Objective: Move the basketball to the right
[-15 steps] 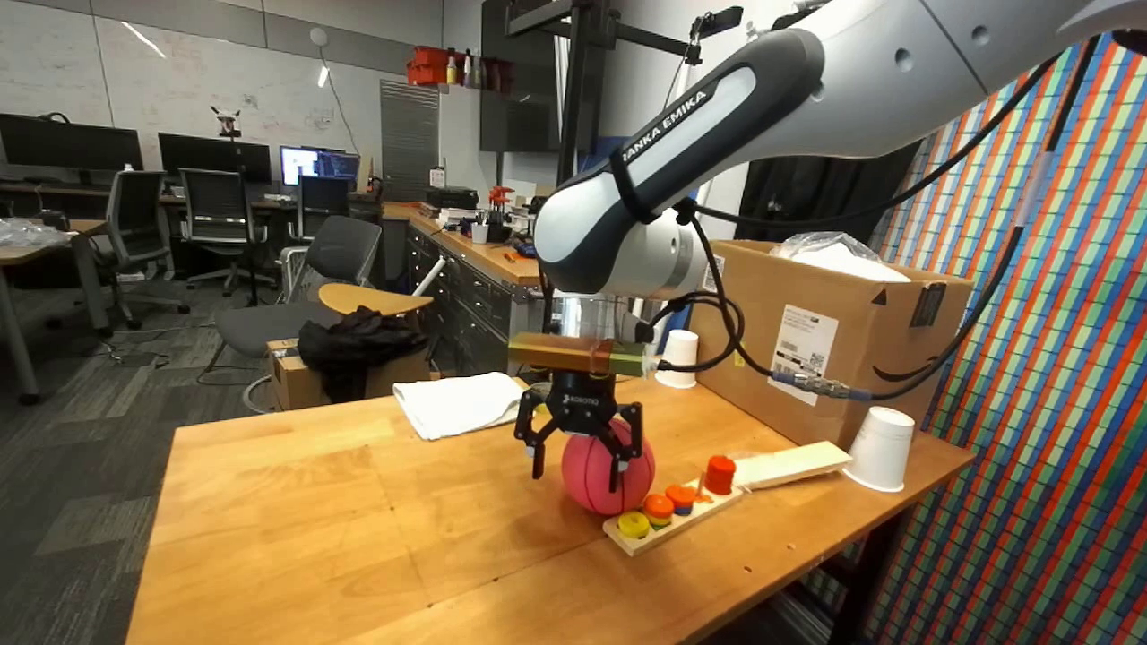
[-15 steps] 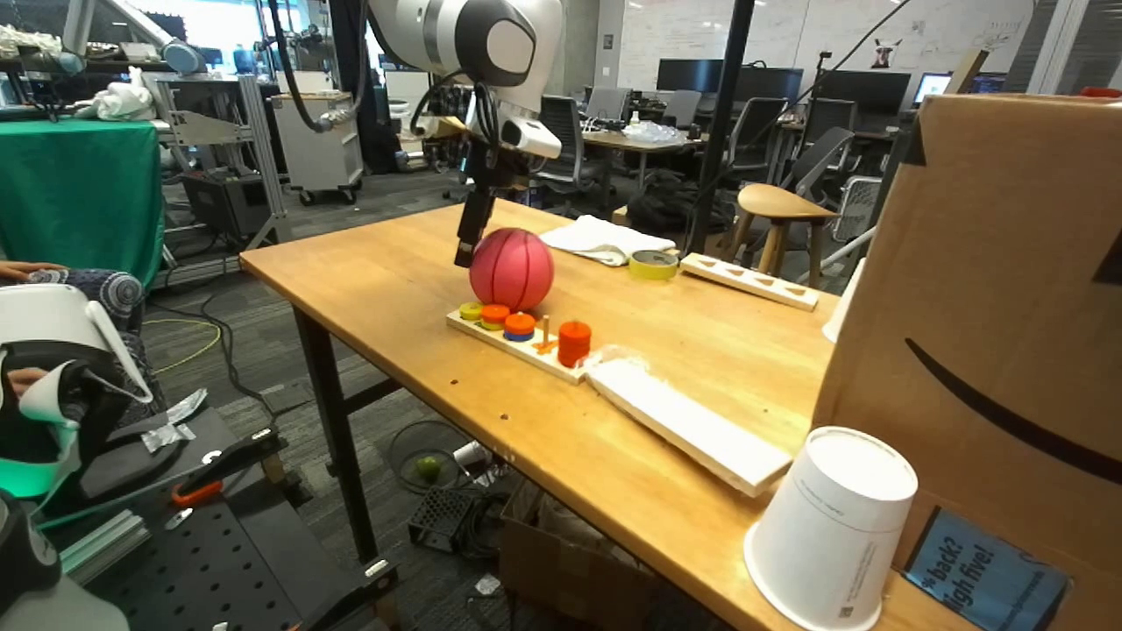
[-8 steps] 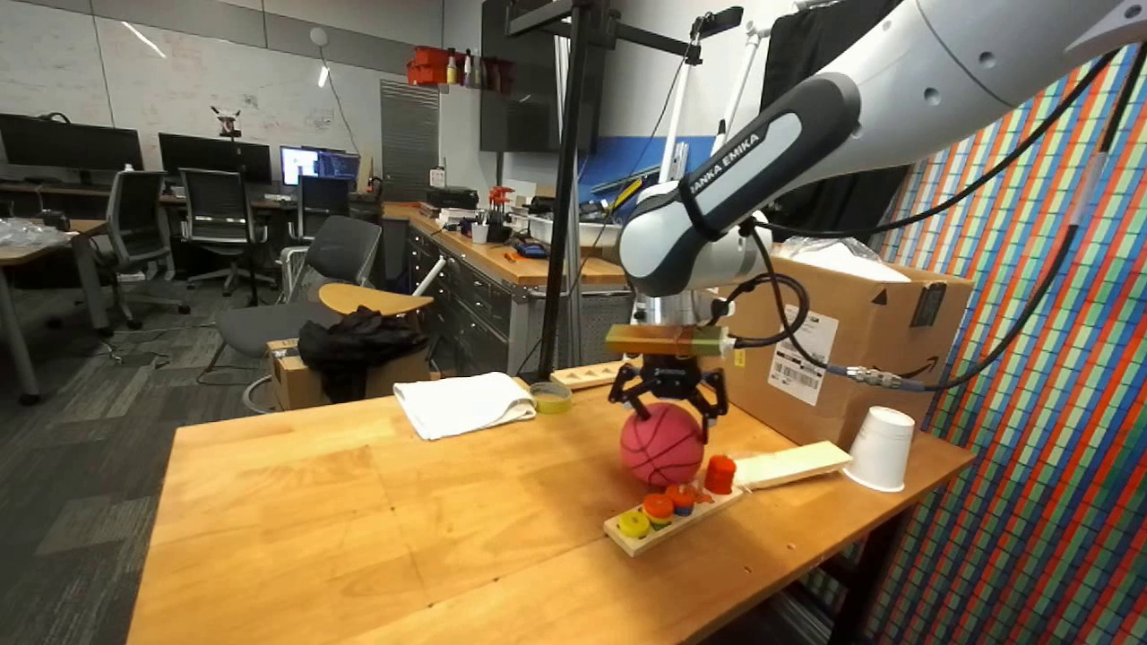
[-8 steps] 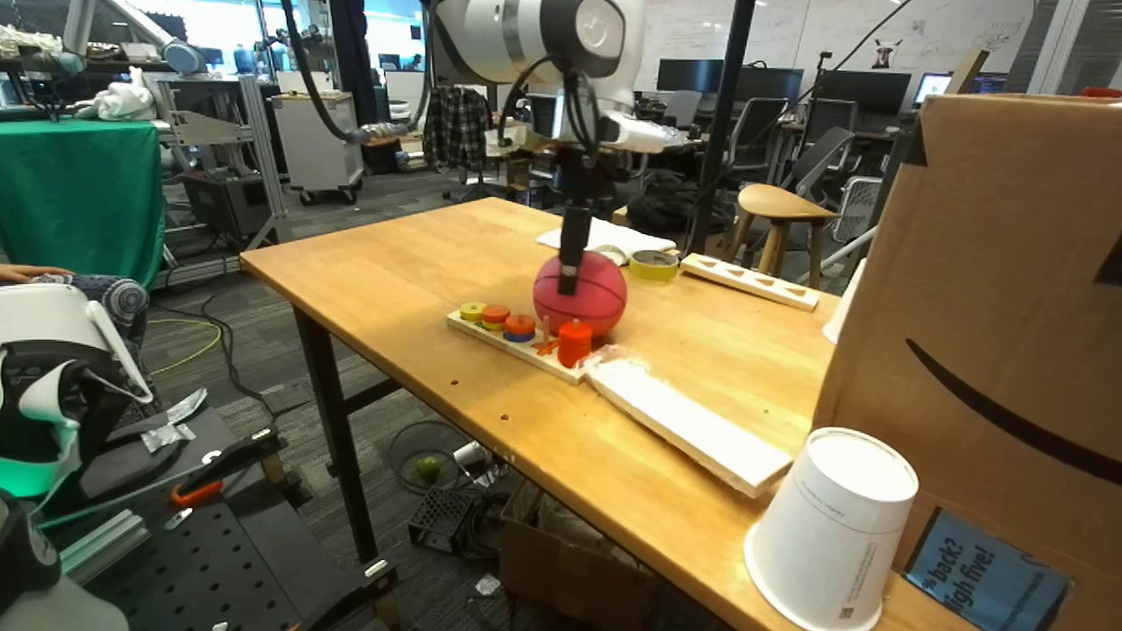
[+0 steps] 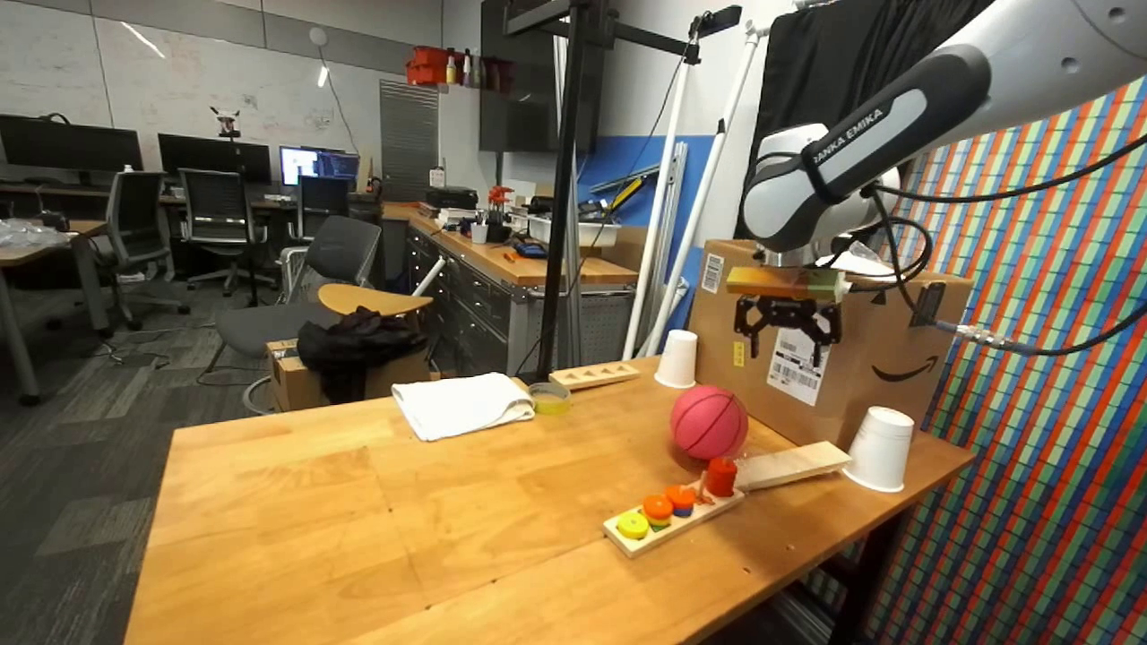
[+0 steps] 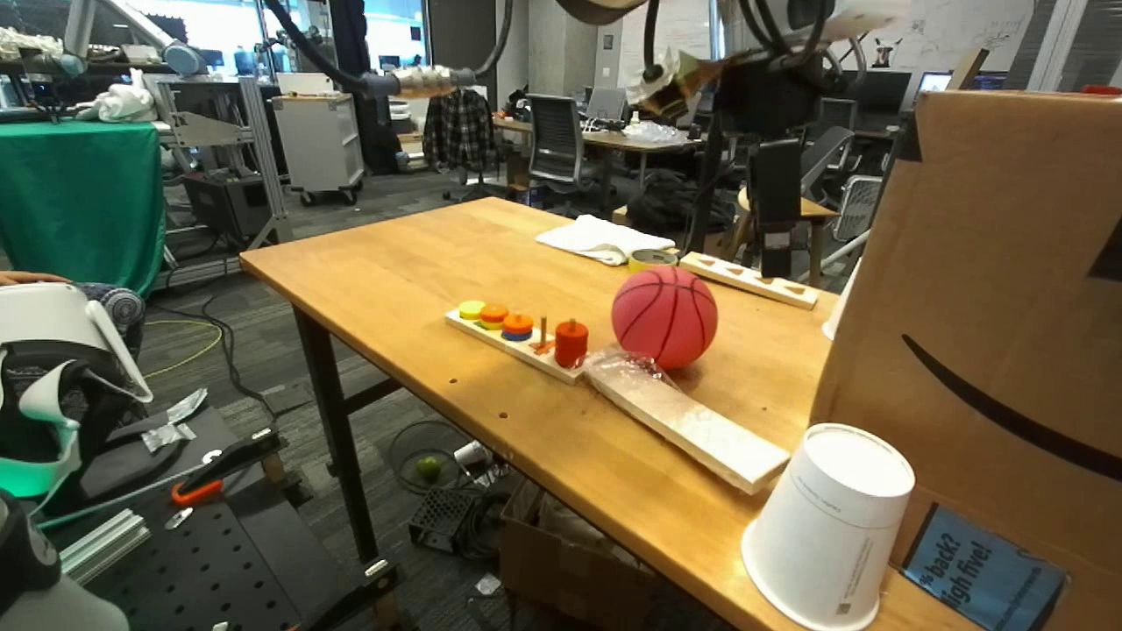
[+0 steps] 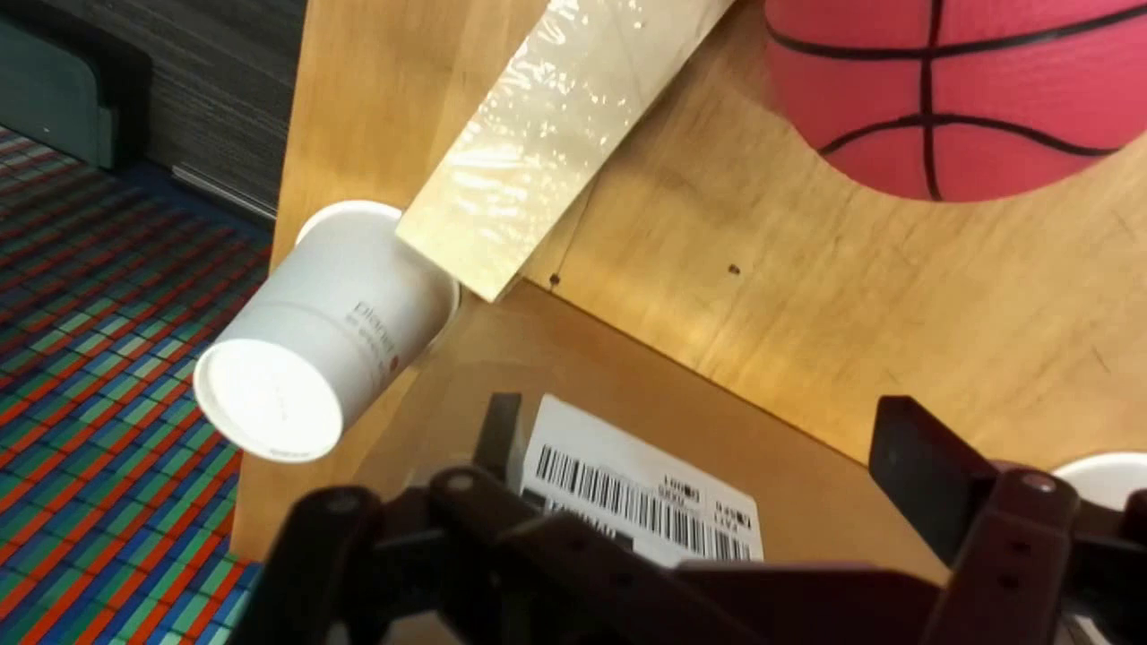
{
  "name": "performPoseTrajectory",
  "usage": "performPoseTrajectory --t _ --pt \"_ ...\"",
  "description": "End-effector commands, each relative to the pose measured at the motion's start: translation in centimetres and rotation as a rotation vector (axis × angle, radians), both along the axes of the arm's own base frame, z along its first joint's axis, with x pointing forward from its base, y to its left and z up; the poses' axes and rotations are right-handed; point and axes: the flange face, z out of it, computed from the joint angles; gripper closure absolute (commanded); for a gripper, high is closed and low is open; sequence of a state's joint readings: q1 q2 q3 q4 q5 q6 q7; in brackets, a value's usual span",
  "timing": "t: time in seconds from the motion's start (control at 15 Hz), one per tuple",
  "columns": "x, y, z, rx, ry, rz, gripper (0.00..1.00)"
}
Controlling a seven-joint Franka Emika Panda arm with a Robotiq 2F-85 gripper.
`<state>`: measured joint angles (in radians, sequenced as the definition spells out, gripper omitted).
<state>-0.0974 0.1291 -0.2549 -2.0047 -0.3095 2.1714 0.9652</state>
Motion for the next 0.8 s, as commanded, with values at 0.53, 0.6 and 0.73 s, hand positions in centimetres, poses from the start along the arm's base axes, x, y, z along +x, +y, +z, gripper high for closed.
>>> performPoseTrajectory --t 0.53,0.6,0.73 --pt "-7.8 14.1 3.5 0.141 -0.096 0.228 0.00" --pt "-8.1 15.2 3.2 0.157 -0.085 0.244 0.00" --pt "-8.5 17.0 2.2 0.175 -0.062 0.278 0.00"
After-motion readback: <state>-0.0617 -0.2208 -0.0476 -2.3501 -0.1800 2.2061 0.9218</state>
